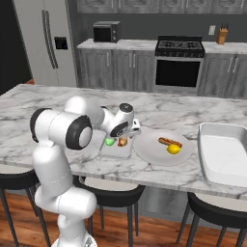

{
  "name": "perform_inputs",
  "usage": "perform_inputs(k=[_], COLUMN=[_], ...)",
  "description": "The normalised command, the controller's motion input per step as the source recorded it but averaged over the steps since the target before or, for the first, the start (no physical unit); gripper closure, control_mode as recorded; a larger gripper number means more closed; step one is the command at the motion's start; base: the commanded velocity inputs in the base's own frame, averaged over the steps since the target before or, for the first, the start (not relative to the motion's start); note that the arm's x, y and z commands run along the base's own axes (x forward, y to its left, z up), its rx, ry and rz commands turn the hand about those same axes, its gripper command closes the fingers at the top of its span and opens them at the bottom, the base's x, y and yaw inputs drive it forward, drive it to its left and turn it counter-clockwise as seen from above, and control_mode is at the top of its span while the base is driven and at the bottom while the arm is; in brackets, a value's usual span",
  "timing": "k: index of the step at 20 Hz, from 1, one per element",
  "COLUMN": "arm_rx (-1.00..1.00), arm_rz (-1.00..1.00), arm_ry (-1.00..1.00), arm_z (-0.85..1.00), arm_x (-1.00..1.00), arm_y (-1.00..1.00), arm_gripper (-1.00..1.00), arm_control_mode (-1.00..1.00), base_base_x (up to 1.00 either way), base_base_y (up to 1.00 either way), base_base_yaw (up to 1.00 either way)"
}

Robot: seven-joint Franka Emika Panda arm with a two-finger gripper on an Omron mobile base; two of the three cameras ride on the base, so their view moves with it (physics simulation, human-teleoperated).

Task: Place one cooked food and one vegetable from the large plate to each tupperware container.

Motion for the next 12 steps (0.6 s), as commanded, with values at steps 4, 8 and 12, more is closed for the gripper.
perform_inputs(k=[4, 8, 12], arm_rx=[0.0, 0.0, 0.0], arm_rz=[-0.06, -0.19, -0.34], arm_ry=[0.0, 0.0, 0.01], arm_z=[0.41, 0.53, 0.29], arm_x=[-0.4, -0.21, -0.06], arm_y=[-0.28, -0.52, -0.63], arm_gripper=[-1.0, -1.0, -1.0], arm_control_mode=[-1.0, -1.0, -1.0], base_base_x=[0.0, 0.0, 0.0], base_base_y=[0.0, 0.0, 0.0], base_base_yaw=[0.0, 0.0, 0.0])
